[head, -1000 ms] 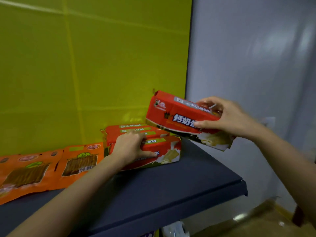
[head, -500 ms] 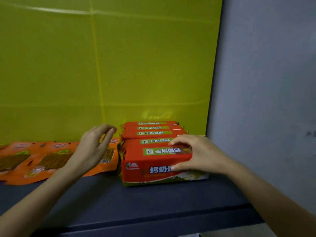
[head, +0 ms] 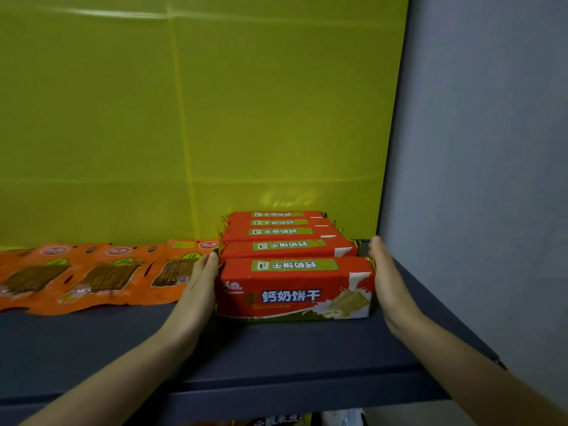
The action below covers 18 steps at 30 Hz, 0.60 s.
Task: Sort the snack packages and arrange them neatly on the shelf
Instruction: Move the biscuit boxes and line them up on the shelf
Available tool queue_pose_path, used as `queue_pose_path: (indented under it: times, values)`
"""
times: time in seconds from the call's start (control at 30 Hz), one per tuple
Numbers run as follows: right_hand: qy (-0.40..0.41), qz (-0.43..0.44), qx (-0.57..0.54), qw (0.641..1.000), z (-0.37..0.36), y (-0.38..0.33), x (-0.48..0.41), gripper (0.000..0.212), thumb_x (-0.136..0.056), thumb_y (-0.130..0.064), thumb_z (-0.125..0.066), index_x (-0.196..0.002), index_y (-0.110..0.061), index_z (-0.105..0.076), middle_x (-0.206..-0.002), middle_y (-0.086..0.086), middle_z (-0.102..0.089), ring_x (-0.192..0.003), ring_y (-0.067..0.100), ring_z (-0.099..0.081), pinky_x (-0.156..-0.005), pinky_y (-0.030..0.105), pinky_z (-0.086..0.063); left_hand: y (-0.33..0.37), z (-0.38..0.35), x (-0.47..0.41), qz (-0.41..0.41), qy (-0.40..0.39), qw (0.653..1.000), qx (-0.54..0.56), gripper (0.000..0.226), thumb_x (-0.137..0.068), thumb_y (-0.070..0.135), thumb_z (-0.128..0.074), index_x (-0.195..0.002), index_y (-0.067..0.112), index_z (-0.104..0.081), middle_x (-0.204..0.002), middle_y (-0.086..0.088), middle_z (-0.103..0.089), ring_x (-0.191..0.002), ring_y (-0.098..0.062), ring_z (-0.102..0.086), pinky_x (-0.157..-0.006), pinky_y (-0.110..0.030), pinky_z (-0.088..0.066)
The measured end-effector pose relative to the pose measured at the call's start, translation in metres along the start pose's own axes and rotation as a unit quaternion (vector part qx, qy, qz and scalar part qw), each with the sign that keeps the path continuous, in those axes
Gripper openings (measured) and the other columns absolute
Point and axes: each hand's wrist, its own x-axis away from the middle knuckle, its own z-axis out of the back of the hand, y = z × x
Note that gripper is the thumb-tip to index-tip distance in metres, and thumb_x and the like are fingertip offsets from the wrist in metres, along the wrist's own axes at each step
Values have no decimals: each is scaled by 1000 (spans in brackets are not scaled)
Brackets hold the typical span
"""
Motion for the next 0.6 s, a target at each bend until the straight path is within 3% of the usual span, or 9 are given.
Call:
queue_pose_path:
  times: [0.07, 0.13, 0.17, 0.3, 0.53, 0.6]
  values:
    - [-15, -31, -29, 999, -2, 4, -3, 50, -97, -54, -20, -108, -26, -60, -81, -5, -72, -67, 4, -68, -51, 17, -48, -6, -3, -8, 32, 18, 998, 46, 55, -94, 51, -37, -139, 19, -42, -134, 4, -50, -123, -16, -47, -105, -33, -34]
    - [-10, -38, -39, 998, -7, 3, -6, 51, -97, -53, -19, -85, -29, -62, -65, -5, -72, -60, 7, -68, -54, 23, -48, -15, -4, -10, 44, 7, 996, 77, 65, -82, 70, -38, -133, 31, -47, -130, 0, -59, -121, -21, -55, -108, -45, -37]
    - [-4, -40, -42, 998, -10, 1, -7, 52, -97, -53, -19, -80, -29, -61, -66, -2, -72, -63, 10, -68, -57, 26, -49, -15, -7, -8, 46, 8, 996, 80, 62, -84, 70, -35, -131, 32, -49, -126, 0, -61, -117, -20, -57, -107, -47, -38]
    - [34, -47, -38, 998, -22, 3, -15, 52, -98, -53, -18, -79, -26, -58, -77, 5, -69, -72, 17, -67, -69, 31, -53, -6, -17, -6, 39, 66, 994, 78, 54, -97, 53, -25, -131, 20, -50, -126, -5, -60, -117, -22, -55, -107, -43, -37]
    - [57, -38, -23, 997, -26, 11, -25, 54, -98, -53, -17, -83, -20, -57, -81, 6, -69, -73, 17, -67, -64, 28, -53, 5, -23, -3, 4, 92, 994, 63, 40, -102, 40, -22, -90, 20, -55, -91, 1, -60, -91, -16, -53, -86, -29, -35]
    - [38, -41, -8, 998, -23, 11, -26, 54, -99, -51, -18, -90, -18, -59, -84, 7, -70, -76, 18, -68, -68, 29, -53, 2, -21, -5, 6, 87, 994, 58, 41, -101, 42, -23, -96, 19, -57, -99, -4, -61, -96, -18, -55, -85, -30, -35]
